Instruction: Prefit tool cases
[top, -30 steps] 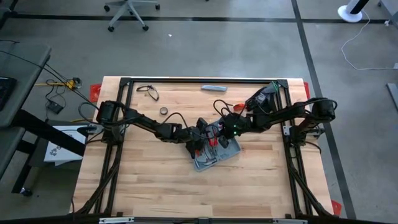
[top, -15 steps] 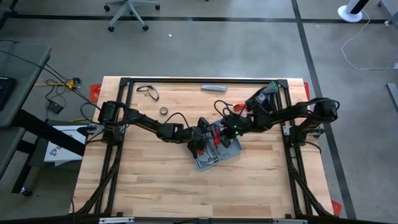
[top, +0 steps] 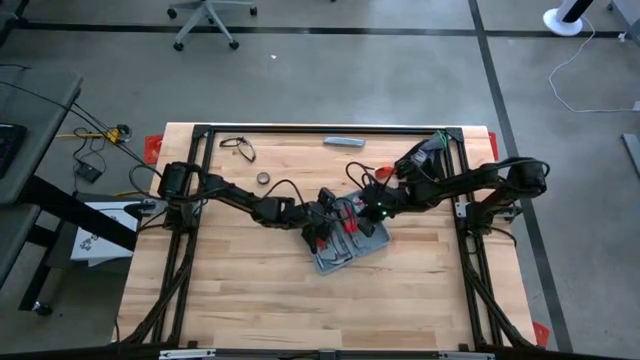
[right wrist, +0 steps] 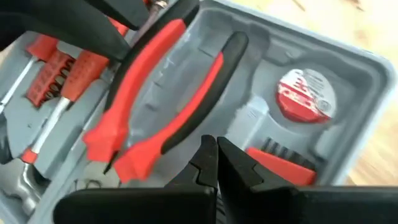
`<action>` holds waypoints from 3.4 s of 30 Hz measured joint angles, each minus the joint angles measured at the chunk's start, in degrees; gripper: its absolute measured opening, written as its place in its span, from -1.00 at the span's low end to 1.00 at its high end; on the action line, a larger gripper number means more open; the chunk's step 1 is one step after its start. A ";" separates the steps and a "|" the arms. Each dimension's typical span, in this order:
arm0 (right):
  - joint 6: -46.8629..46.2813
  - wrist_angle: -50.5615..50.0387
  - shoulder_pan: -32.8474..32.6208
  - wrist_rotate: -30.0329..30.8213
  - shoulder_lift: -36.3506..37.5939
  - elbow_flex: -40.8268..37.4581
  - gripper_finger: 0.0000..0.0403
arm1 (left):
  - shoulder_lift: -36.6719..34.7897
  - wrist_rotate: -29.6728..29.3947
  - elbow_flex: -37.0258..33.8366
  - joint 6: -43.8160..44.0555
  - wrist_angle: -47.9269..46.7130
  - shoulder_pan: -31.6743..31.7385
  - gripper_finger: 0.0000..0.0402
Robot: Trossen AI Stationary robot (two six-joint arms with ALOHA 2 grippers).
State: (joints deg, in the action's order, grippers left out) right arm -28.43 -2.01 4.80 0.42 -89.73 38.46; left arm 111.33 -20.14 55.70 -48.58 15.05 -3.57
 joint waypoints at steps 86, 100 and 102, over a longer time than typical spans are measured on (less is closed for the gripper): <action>3.42 3.88 -4.17 4.51 2.49 3.43 -1.00 | -29.16 -28.31 -9.90 62.05 -48.77 4.51 0.05; -10.57 -10.08 -20.38 19.06 5.63 3.45 -1.00 | -30.53 -11.57 -13.50 56.52 -21.92 2.43 -0.01; -13.64 -10.28 -23.08 20.95 5.65 3.45 -1.00 | -27.54 -11.57 -13.77 54.30 -19.11 3.08 -0.06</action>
State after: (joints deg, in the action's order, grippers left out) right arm -42.07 -12.29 -18.27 21.37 -84.07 41.91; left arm 83.79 -31.71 41.93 5.72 -4.07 -0.50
